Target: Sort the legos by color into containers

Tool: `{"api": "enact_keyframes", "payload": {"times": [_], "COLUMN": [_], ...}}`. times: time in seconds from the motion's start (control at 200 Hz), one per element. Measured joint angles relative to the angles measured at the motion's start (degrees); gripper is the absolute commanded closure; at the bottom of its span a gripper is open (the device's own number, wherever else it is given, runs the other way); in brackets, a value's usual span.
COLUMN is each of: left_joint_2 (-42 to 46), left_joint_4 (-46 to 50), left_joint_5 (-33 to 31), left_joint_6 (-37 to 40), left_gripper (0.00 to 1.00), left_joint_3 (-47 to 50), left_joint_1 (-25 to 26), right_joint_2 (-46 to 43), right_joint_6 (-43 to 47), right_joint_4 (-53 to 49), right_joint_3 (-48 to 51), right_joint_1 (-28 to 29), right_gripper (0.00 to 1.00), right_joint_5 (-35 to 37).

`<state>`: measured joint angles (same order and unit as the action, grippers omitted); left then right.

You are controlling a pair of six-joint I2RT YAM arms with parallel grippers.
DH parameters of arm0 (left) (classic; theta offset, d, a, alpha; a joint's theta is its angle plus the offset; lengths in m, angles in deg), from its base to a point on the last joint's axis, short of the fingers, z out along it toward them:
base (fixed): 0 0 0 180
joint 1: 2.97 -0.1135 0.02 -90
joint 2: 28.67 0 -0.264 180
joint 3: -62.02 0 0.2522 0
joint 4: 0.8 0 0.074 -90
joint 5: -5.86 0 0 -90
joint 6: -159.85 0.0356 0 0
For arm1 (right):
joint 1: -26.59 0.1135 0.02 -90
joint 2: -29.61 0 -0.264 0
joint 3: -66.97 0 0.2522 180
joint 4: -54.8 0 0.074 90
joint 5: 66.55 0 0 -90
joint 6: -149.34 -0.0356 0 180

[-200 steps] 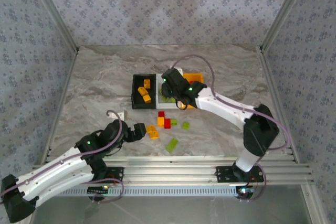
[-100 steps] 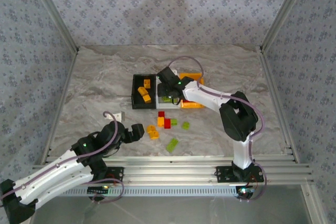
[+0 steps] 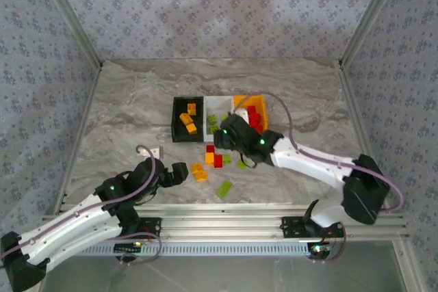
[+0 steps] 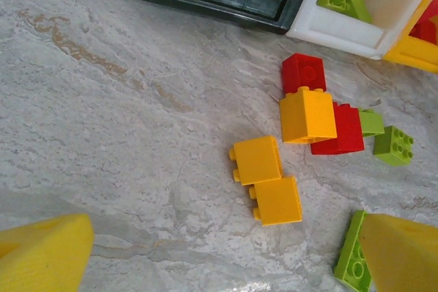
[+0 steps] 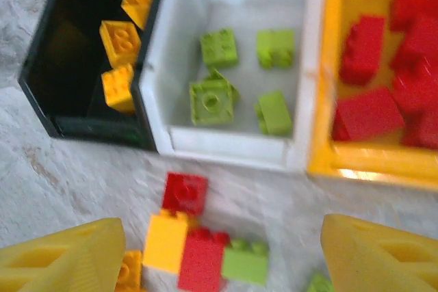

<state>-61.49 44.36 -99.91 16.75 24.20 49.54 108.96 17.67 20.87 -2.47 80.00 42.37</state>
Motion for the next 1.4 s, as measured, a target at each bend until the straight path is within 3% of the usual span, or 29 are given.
{"api": "enact_keyframes", "payload": {"times": [0.235,0.49,0.735,0.995,1.159,1.399], "left_joint_2": [-0.3,-1.1,-1.1,-1.1,-1.1,-1.5], "left_joint_4": [-0.3,-1.2,-1.6,-1.7,-1.7,-1.7], "left_joint_5": [0.4,1.2,1.4,1.4,1.4,1.4], "left_joint_6": [-0.2,-0.2,-0.6,-0.6,-0.4,0.1], "left_gripper": [0.0,0.01,0.0,0.0,0.0,0.0], "left_joint_3": [0.3,0.7,1.0,1.1,1.1,1.1], "left_joint_1": [0.0,0.0,0.0,0.0,0.0,0.0], "right_joint_2": [-5.6,2.0,7.7,10.3,6.9,-6.1], "right_joint_6": [-10.5,-12.0,-12.3,-13.9,-14.4,-10.2], "right_joint_4": [0.5,5.2,6.5,5.2,4.9,0.6], "right_joint_3": [17.1,16.6,14.1,13.4,15.4,14.6], "right_joint_1": [1.3,1.1,-0.7,-0.8,-0.2,0.3], "right_gripper": [0.22,0.27,0.41,0.65,0.74,0.75], "right_joint_5": [2.5,1.9,1.3,1.6,1.4,1.2]}}
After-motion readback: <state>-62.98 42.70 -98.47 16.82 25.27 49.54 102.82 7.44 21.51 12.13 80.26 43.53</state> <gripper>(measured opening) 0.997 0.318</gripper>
